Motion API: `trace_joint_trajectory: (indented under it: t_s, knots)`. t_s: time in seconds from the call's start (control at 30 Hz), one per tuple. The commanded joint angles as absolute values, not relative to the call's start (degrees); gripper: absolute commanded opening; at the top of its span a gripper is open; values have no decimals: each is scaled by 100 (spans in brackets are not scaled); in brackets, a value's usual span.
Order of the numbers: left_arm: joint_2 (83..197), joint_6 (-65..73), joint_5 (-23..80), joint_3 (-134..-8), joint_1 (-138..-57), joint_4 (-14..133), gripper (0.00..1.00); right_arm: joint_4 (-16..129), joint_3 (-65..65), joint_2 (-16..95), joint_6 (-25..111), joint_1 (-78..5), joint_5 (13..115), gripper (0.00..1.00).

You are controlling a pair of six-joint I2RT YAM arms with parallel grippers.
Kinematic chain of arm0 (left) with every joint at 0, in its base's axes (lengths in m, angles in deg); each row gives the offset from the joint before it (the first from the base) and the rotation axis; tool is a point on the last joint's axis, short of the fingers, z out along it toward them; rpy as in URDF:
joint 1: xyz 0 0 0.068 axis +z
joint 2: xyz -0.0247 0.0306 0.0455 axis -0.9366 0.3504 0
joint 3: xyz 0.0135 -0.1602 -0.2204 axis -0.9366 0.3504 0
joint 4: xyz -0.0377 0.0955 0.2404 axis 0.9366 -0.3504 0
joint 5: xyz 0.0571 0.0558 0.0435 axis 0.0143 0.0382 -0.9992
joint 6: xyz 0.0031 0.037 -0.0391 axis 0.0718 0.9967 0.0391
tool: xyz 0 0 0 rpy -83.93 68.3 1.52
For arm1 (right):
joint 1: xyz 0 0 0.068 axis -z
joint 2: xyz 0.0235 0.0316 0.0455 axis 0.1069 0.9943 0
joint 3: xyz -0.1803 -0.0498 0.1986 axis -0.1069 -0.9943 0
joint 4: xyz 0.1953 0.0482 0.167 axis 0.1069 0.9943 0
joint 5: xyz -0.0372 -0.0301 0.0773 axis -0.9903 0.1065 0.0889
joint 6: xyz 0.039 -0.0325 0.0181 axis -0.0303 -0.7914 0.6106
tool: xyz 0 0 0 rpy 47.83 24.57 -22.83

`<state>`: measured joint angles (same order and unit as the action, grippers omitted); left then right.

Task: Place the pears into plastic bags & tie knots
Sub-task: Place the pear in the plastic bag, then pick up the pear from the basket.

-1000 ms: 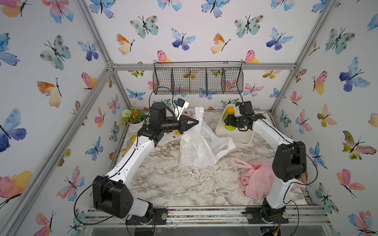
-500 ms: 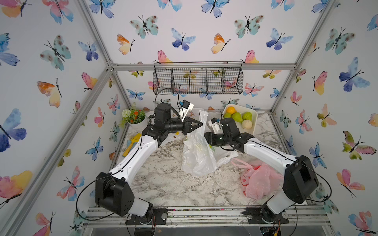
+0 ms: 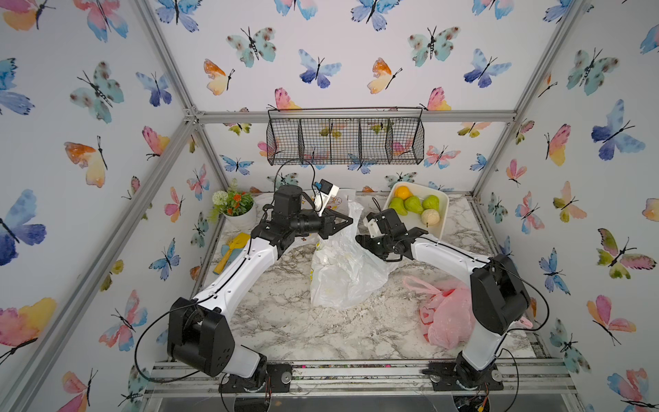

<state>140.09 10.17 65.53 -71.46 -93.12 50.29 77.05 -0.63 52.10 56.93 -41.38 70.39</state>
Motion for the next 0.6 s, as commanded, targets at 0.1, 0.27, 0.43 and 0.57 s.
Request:
trace_joint_trajectory:
  t_s: [0.1, 0.27, 0.43, 0.57]
  knots:
    - [14071, 1075, 6438, -7215, -9294, 4990, 0, 8666, 414, 4352, 4888, -3070, 6363, 82]
    - [14028, 884, 6542, -7105, -9308, 5248, 0, 8691, 1066, 5285, 4670, -2103, 4421, 80]
    - [13872, 1014, 6580, -7021, -9304, 5098, 0, 8568, 1994, 6321, 4527, -1859, 2991, 81]
    - [13807, 1081, 6559, -6969, -9278, 5056, 0, 8664, 2661, 7199, 4348, -1809, 2667, 83]
